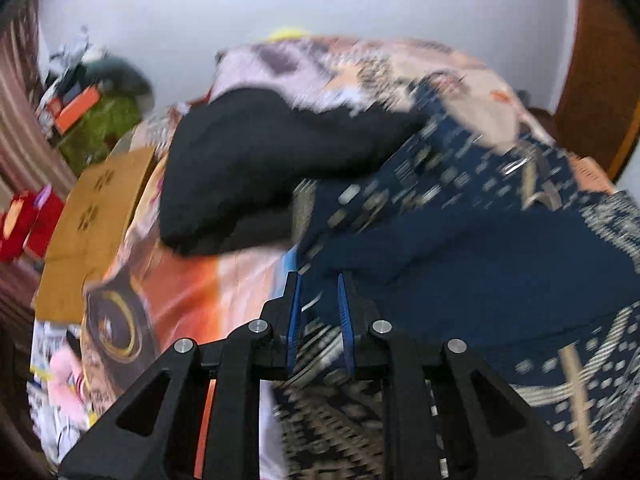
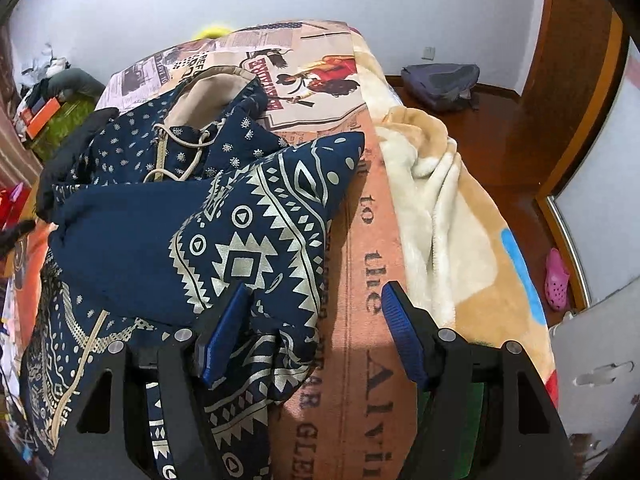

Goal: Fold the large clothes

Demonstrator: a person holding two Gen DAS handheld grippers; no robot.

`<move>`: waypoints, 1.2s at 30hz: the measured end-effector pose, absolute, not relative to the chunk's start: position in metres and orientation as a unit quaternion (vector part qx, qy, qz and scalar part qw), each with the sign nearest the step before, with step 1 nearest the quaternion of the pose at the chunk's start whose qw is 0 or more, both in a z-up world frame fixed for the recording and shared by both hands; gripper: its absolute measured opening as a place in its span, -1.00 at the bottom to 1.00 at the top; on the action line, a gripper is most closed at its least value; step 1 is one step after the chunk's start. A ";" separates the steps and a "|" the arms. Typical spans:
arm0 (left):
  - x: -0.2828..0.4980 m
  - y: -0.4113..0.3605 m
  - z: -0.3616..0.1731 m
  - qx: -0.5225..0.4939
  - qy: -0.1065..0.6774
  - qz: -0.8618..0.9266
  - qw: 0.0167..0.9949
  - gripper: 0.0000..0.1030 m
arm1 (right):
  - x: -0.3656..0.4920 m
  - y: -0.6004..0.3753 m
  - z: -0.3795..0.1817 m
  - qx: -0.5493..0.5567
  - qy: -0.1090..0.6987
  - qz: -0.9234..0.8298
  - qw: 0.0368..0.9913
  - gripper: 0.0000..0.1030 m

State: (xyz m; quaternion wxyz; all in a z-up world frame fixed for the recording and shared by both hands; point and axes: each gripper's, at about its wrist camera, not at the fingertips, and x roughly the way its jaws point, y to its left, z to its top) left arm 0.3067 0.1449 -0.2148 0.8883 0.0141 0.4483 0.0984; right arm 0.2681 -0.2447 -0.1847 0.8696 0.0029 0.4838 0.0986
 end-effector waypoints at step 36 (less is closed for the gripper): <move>0.312 0.146 -0.211 -0.071 0.421 0.060 0.902 -0.63 | 0.271 -0.229 -0.170 -0.003 0.486 0.096 0.869 0.35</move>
